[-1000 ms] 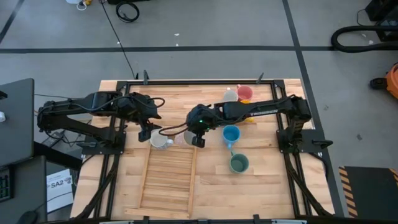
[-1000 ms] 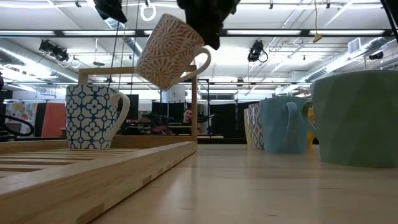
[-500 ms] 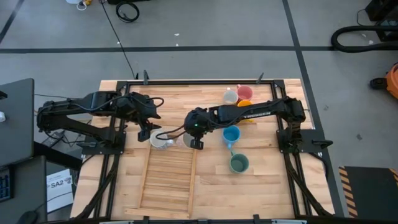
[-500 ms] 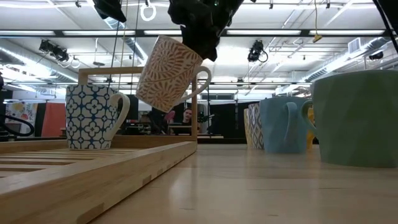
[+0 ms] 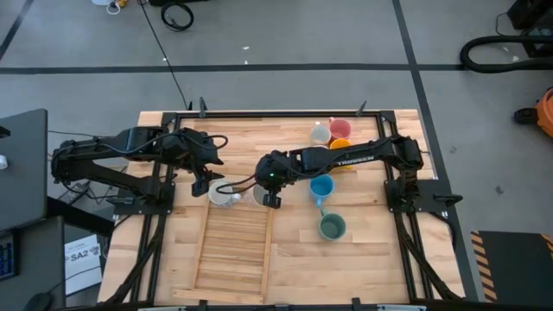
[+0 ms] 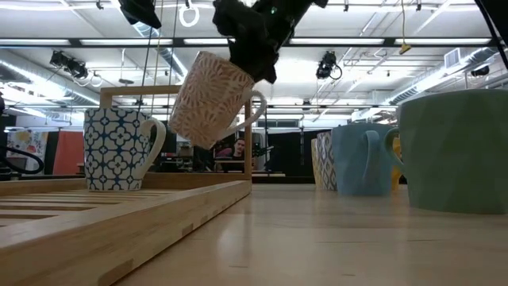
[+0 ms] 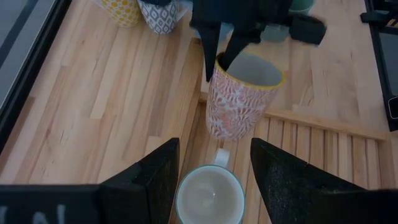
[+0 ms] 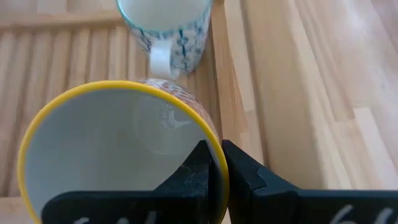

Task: Place coffee mugs
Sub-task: Put the orange and white mug on the shelf aligned with the blue and white mug

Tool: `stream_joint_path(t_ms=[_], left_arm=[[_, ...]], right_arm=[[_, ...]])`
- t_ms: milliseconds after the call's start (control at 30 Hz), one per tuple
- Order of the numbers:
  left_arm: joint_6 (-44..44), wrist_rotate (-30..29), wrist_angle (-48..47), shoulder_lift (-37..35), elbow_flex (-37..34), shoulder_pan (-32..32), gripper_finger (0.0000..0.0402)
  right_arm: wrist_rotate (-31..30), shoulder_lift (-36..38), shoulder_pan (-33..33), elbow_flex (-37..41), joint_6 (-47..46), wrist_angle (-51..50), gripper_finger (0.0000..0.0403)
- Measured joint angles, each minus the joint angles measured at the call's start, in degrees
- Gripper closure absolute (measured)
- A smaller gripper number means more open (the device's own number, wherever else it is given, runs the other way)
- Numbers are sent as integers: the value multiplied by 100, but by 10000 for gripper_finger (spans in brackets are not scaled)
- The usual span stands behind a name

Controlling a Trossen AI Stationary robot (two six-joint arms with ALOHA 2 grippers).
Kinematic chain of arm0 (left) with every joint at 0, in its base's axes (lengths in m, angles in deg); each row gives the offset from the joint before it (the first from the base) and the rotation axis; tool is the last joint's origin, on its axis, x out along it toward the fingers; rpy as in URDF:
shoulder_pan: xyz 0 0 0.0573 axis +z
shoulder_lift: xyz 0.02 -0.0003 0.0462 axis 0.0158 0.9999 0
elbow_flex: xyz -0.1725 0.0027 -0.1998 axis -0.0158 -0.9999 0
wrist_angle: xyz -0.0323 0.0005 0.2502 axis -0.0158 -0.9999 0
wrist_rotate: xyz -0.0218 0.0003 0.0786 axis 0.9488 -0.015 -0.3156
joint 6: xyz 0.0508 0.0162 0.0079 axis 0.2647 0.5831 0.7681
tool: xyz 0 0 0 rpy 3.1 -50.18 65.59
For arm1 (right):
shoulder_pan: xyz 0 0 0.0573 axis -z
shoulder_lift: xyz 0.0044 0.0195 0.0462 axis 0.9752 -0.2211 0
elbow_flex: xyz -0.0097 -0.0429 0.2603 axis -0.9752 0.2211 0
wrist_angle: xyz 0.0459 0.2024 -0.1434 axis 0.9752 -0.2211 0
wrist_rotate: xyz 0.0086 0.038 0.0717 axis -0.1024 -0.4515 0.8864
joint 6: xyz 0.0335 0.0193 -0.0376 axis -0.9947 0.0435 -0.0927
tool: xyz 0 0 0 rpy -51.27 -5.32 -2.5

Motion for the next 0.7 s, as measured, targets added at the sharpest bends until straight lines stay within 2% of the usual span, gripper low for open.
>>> stream_joint_path(t_ms=[233,700], left_arm=[[-2,0,5,1,0,0,198],[-2,1,0,0,0,0,198]], right_arm=[[0,-326,-2,6,35,33,373],[-55,-339,20,-3,32,47,373]])
